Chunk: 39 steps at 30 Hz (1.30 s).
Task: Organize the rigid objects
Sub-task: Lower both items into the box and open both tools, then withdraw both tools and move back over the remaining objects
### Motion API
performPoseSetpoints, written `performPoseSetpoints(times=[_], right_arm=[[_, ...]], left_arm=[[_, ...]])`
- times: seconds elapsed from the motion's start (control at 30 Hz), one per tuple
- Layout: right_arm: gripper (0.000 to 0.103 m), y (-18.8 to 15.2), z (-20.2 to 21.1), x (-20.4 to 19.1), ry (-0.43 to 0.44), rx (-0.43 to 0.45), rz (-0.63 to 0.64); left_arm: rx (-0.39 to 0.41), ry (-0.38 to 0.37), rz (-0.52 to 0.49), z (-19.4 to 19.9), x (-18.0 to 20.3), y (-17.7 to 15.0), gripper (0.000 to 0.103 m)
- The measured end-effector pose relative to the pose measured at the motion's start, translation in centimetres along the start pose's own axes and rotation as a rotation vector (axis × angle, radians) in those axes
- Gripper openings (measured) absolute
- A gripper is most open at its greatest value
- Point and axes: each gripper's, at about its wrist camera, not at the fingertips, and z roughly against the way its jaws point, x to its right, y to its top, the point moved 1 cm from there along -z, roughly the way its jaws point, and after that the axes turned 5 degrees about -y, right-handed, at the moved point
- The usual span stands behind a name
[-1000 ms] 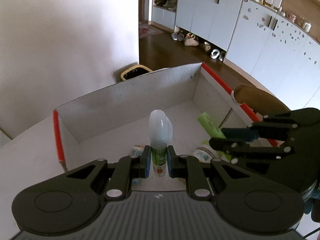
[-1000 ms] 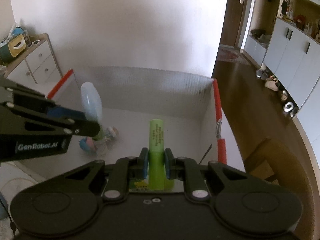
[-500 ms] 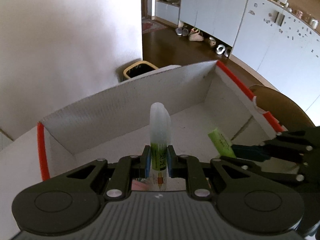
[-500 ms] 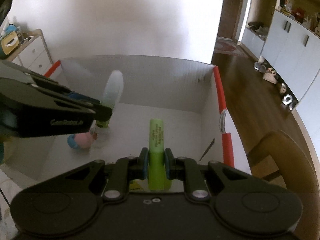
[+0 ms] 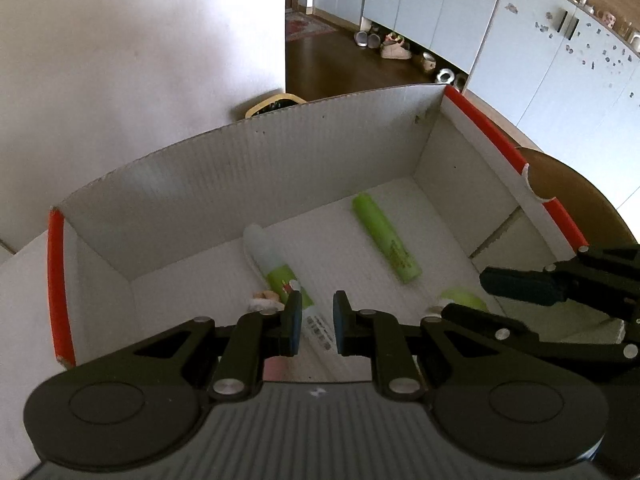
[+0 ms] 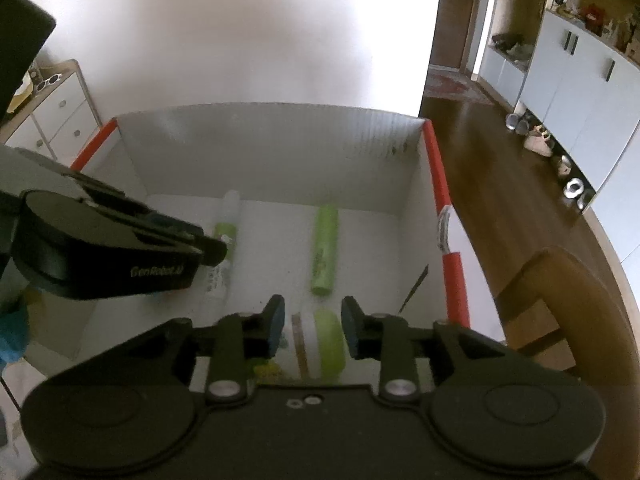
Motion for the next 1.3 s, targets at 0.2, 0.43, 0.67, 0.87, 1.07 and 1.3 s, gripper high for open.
performPoseSetpoints(times=[0.2, 0.43, 0.67, 0.87, 1.07, 1.3], right_arm=[[0.038, -0.1, 1.5, 0.1, 0.009, 0.02, -0.004], [0.044, -0.4, 4.0, 0.3, 0.026, 0.048, -0.009], [0.048, -0.4, 6.8, 0.3, 0.039, 0.082, -0.007], [0.052, -0.6, 9.1, 0.7, 0.051, 0.113, -0.017], [0.062, -1.7, 11.8, 1.4, 0.054, 0.148, -0.018], [0.064, -3.4, 14.5, 2.2, 0.07, 0.179, -0.008]], left_arm=[[-0.004, 0.007, 0.017, 1.0, 0.4, -0.8, 0.016], [0.024, 0.025, 0.028, 3.2, 0.9, -1.3, 0.016], [0.074, 0.05, 0.023, 5.9, 1.9, -1.6, 0.016], [0.123, 0.084, 0.011, 8.4, 3.0, -2.1, 0.017], [0.163, 0.094, 0.019, 10.6, 4.1, -3.0, 0.017], [0.198, 0.103, 0.028, 12.7, 5.6, -4.7, 0.017]])
